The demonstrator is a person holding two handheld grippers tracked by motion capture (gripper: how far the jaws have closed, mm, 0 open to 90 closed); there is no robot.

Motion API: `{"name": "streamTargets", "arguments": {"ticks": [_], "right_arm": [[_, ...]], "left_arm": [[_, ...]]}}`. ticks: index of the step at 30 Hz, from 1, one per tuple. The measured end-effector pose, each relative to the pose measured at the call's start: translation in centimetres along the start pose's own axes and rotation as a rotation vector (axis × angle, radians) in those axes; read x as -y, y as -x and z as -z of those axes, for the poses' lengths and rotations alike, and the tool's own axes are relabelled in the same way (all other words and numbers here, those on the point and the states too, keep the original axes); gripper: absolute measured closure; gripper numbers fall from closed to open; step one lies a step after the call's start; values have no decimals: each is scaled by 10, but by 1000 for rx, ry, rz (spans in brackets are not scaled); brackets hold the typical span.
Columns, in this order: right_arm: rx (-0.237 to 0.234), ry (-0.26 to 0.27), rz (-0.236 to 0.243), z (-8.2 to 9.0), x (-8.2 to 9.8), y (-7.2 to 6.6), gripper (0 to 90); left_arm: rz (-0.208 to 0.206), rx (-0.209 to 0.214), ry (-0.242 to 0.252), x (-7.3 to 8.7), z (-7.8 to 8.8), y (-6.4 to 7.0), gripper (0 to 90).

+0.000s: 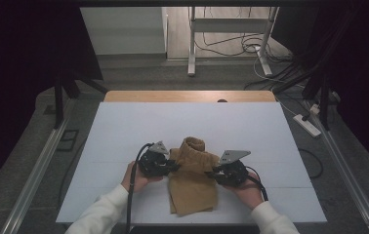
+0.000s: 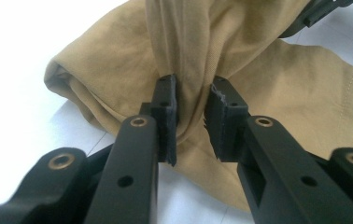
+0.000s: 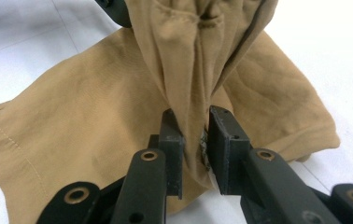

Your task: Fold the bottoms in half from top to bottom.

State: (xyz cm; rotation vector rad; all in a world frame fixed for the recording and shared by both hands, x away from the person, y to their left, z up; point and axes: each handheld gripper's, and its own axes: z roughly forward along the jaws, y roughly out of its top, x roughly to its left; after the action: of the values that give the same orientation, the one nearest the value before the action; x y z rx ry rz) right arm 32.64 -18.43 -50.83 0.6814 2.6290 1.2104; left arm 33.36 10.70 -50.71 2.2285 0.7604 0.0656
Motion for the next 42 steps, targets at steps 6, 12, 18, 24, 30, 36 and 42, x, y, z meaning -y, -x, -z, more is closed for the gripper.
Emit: {"name": "streamTargets", "arguments": {"ticks": [6,12,18,24,30,36,42], "right_arm": [[-5,-17,-8,0,3,-1,662],[14,-33,-41,7,4,-3,445],[54,-93,-60,12,10,1,345],[108,-139,-82,21,17,11,329],[94,-149,-71,28,17,9,330],[97,-122,-127,40,19,19,331],[94,-78,-149,43,17,21,331]], "left_arm": [[-7,5,-14,3,0,1,672],[-11,-23,-45,9,5,0,483],[6,-80,-106,21,13,-6,392],[50,-100,-97,27,17,-14,386],[54,-102,-58,24,19,-13,376],[72,-105,-26,22,22,-14,373],[80,-104,-9,20,23,-14,372]]}}
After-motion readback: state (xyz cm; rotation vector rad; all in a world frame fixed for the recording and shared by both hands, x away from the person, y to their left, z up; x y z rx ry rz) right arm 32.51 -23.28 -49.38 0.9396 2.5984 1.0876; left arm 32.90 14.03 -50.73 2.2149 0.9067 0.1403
